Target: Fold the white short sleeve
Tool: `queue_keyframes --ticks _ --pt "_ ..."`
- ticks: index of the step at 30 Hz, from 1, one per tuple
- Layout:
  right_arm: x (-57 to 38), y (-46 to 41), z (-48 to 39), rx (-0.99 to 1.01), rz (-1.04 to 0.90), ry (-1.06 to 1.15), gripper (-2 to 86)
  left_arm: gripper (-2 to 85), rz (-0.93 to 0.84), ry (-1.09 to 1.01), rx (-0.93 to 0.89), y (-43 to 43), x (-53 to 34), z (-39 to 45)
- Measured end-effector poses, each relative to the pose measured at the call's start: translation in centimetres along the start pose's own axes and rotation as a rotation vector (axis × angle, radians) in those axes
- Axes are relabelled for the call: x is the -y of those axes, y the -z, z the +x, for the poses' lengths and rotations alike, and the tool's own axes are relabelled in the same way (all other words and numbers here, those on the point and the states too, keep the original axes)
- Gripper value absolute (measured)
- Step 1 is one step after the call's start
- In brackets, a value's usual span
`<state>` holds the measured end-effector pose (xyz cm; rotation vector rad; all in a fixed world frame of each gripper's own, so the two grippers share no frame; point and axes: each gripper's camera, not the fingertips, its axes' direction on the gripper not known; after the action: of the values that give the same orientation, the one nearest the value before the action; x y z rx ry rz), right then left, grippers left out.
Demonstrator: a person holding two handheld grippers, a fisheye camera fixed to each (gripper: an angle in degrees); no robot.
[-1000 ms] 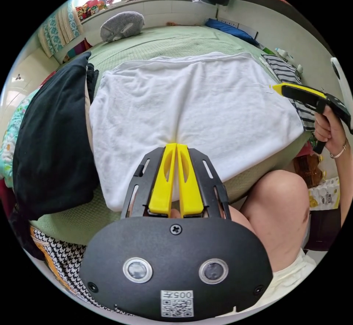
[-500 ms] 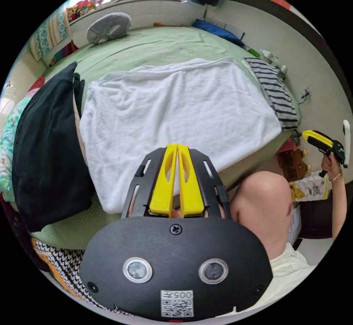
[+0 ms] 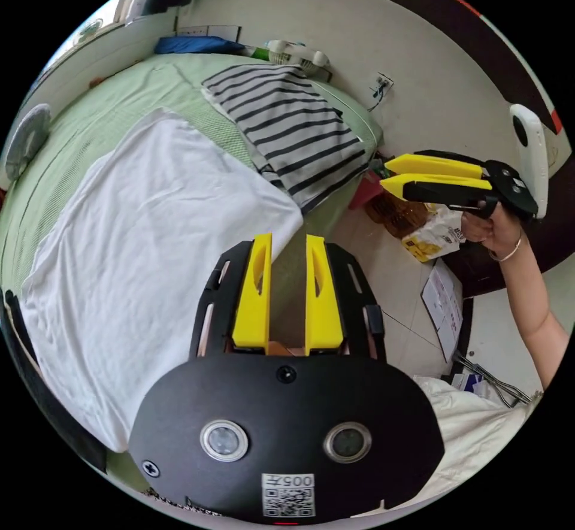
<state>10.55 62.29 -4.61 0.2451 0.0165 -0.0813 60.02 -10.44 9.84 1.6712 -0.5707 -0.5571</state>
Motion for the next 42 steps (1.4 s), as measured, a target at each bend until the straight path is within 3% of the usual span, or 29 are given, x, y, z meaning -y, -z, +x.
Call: queue_keyframes --ticks 8,13,17,27,42 --pt "0.2 0.1 2.7 0.029 -0.001 -0.012 9.0 7.5 -0.081 0.037 0.174 -5.1 2.9 1.3" --pt "1.3 -0.6 4.7 0.079 -0.012 -0.040 8.8 3.0 -0.073 0.143 0.072 -2.8 1.8 -1.4" --pt "3.9 -0.8 5.3 0.081 -0.018 -0.045 9.8 2.0 0.030 0.132 0.058 1.5 -0.8 -2.8" --pt "18.7 -5.8 7.1 0.404 -0.126 -0.143 10.9 2.3 0.252 0.243 0.126 10.3 -9.3 -8.5" --pt "29.3 -14.9 8.6 0.554 -0.243 -0.352 11.8 2.4 0.297 0.282 -0.037 14.9 -16.2 -16.5"
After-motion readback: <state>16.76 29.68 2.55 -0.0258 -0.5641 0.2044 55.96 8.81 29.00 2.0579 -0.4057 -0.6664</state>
